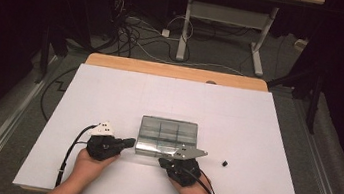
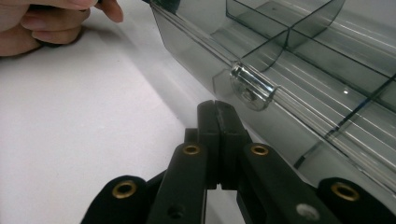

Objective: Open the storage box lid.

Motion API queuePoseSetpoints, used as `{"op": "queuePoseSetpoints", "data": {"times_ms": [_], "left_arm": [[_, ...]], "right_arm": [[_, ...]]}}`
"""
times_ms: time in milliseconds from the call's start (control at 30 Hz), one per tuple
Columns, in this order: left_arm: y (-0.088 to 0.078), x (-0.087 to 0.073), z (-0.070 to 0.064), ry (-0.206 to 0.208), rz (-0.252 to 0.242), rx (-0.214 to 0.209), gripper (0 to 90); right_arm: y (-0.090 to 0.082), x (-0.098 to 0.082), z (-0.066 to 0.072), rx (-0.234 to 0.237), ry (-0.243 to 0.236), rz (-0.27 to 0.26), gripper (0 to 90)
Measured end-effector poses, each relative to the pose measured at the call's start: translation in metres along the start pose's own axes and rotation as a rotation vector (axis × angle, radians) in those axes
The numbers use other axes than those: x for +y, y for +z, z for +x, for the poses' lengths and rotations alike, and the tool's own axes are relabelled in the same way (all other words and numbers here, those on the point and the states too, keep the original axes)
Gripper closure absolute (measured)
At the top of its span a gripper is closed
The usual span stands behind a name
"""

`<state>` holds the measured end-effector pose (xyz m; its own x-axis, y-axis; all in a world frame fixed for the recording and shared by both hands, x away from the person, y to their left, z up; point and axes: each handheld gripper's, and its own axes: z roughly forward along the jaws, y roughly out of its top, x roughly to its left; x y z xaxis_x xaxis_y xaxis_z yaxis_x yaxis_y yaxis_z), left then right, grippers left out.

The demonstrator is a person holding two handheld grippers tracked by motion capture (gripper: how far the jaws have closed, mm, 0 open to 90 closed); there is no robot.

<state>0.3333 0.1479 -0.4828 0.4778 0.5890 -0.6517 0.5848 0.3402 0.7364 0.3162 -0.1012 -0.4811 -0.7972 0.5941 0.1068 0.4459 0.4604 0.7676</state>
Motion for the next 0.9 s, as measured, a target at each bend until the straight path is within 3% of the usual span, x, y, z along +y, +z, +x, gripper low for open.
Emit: {"op": "queuePoseSetpoints", "data": {"times_ms": [900], "left_arm": [[0.0004,0.0000,0.0001,-0.002,0.006,-0.001,87.4]], "right_arm": [[-0.0040,-0.0019,-0.0054,-0.014,0.040,-0.021,90.0]]}}
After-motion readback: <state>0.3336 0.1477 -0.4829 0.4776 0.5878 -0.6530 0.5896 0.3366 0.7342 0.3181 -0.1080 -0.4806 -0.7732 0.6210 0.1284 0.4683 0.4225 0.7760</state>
